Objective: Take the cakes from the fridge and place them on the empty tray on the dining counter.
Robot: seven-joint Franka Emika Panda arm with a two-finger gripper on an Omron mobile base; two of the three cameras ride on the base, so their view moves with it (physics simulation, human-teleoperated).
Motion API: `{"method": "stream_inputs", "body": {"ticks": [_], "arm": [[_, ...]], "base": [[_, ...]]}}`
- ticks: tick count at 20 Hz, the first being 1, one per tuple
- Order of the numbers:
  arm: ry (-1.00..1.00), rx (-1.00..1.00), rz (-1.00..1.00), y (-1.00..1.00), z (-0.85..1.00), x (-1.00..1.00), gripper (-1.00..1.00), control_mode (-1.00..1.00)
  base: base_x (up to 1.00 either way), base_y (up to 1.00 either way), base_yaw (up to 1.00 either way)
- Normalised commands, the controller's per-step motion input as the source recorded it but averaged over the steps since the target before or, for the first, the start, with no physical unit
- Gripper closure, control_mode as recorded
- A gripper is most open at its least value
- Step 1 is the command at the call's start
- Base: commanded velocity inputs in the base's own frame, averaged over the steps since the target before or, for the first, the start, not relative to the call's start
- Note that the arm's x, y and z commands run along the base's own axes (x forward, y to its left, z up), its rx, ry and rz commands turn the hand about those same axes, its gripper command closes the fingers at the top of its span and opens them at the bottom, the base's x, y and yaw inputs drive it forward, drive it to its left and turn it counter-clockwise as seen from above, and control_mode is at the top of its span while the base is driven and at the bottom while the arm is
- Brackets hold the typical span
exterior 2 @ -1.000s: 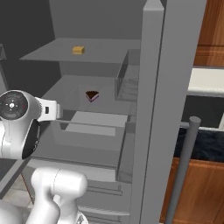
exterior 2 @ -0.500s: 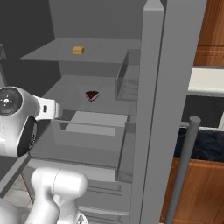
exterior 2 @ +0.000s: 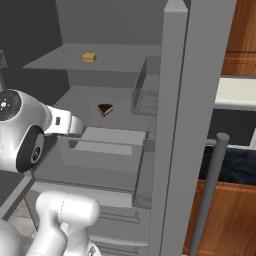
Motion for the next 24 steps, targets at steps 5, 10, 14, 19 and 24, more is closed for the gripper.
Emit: {"method": "stream_inputs", "body": {"ticks": [5, 10, 14, 19, 24], "arm": [[0.1, 0.0, -0.04, -0.25, 0.0, 0.25, -1.0, -1.0], [0.03, -0.03, 0.0, 0.01, -0.01, 0.4, -1.0, -1.0], [-0.06, -0.06, 0.0, 0.0, -0.22, 0.36, -1.0, -1.0], [-0.21, -0.05, 0.0, 0.0, -0.4, 0.35, -1.0, -1.0], [-0.03, 0.0, 0.0, 0.0, -0.05, 0.55, -1.0, -1.0]], "base": [[0.0, 0.0, 0.0], [0.0, 0.0, 0.0], [0.0, 0.0, 0.0], [0.0, 0.0, 0.0], [0.0, 0.0, 0.0]]}}
